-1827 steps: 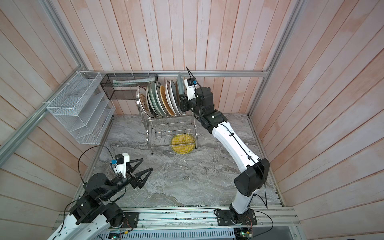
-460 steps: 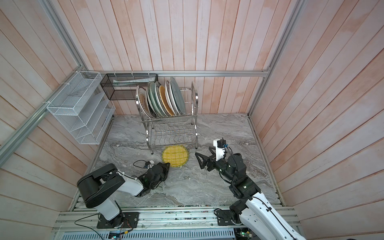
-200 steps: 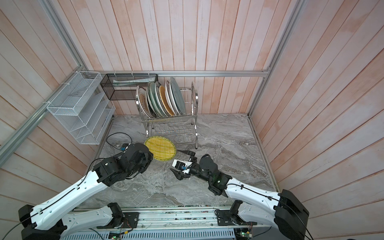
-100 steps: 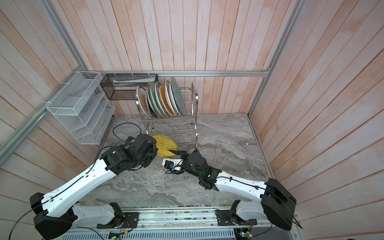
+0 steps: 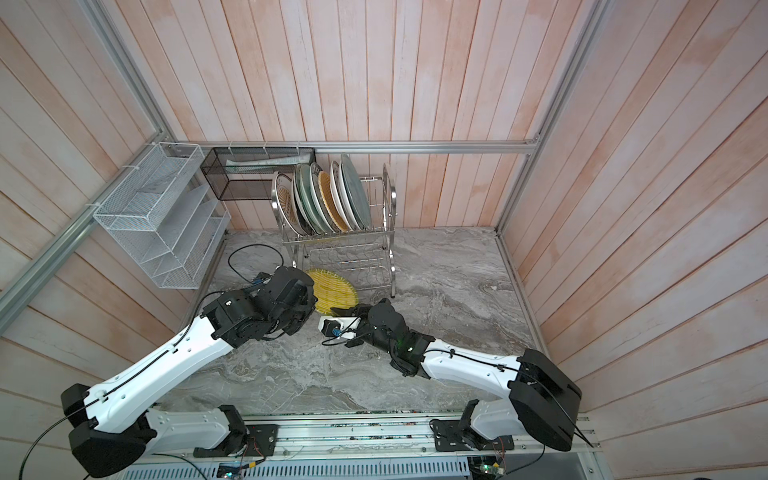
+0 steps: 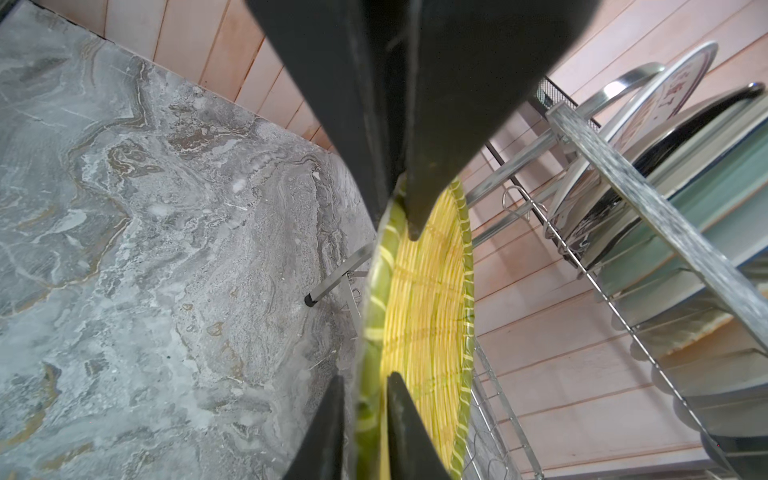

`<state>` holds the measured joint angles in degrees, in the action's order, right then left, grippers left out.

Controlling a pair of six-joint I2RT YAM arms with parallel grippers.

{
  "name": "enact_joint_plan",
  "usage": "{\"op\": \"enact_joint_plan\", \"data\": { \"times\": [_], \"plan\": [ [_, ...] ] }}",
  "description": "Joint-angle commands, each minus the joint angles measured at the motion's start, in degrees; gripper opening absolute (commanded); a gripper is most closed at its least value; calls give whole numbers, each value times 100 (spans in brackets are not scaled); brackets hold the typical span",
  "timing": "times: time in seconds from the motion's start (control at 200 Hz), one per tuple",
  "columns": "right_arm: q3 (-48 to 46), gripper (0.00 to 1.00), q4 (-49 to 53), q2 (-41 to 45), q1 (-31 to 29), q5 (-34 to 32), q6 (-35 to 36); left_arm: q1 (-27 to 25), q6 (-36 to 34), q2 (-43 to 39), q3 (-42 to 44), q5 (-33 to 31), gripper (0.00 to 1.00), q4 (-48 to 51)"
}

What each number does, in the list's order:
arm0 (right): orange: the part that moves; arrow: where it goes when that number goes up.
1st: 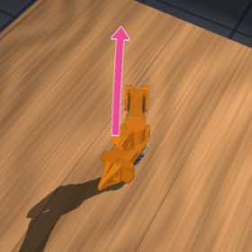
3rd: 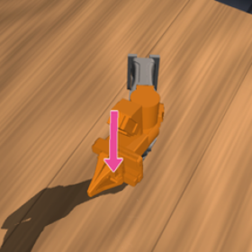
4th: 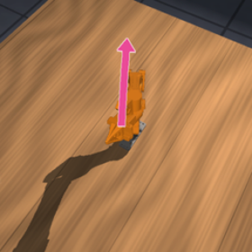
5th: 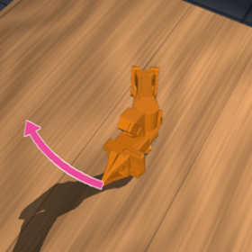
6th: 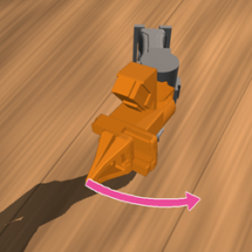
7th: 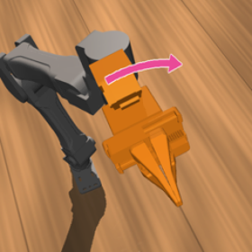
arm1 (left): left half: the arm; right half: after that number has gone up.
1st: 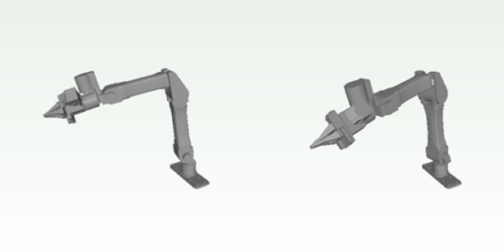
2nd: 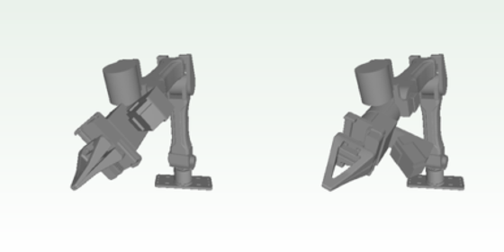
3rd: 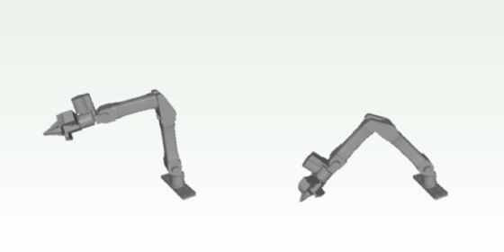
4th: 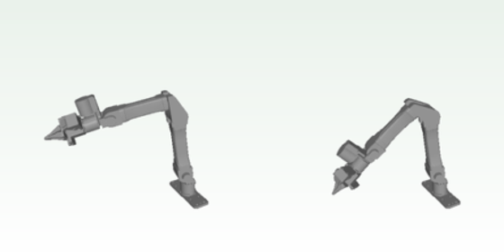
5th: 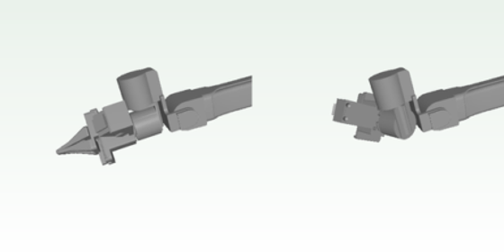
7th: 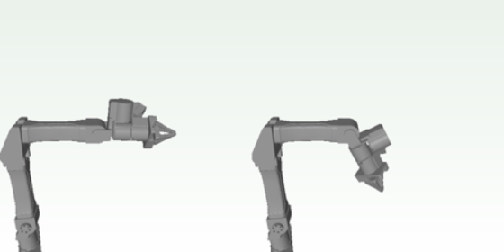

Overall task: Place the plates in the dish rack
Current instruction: 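Close the right gripper on the raised mat rim while the left gripper releases, then lift the mat with the right gripper toward the rack while the left withdraws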

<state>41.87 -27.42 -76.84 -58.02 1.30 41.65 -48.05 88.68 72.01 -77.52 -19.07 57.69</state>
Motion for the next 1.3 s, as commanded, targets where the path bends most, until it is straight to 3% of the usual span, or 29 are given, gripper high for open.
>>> {"op": "enact_joint_plan", "data": {
  "times": [0.0, 0.07, 0.15, 0.19, 0.36, 0.435, 0.465, 0.515, 0.565, 0.58, 0.595, 0.955, 1.1, 1.295],
  "plan": [
    [170, 8, -140, -77, -43, -121, -120, 14, -79, -17, -142, -18, 0, -74],
    [164, 0, -135, -62, -60, -104, -161, 11, -107, -64, -93, -16, 0, -143],
    [151, 0, -128, -1, -77, -154, -200, 24, -127, -145, -1, -13, 0, -241],
    [130, 0, -138, 59, -85, -164, -232, 39, -140, -192, 71, -1, 6, -311],
    [21, 0, -192, 377, -86, -318, -522, 190, -521, -381, 275, 118, 44, -667],
    [-65, 0, -173, 583, -87, -374, -694, 251, -953, -552, 326, 105, 56, -945],
    [-109, 0, -161, 679, -87, -384, -775, 259, -1152, -640, 346, 86, 66, -1093],
    [-165, 0, -107, 870, -87, -376, -940, 270, -1556, -835, 407, 44, 69, -1390],
    [-212, 0, -40, 1060, -87, -401, -1103, 270, -1946, -1039, 487, 26, 83, -1725],
    [-222, 0, -16, 1121, -87, -411, -1159, 277, -2042, -1100, 498, 22, 96, -1795],
    [-229, 0, 9, 1186, -87, -419, -1203, 280, -2133, -1159, 512, 6, 99, -1859],
    [686, 0, 713, 2333, -139, -332, -2528, 296, -4639, -2879, 1609, 354, 100, -3821],
    [1752, 0, 1098, 2148, -139, -464, -2937, 297, -5370, -3366, 2151, 642, 100, -4411],
    [3393, 0, 1494, 1469, 13, -754, -2781, 310, -6202, -3798, 2760, 1062, 100, -4702]
  ]
}}
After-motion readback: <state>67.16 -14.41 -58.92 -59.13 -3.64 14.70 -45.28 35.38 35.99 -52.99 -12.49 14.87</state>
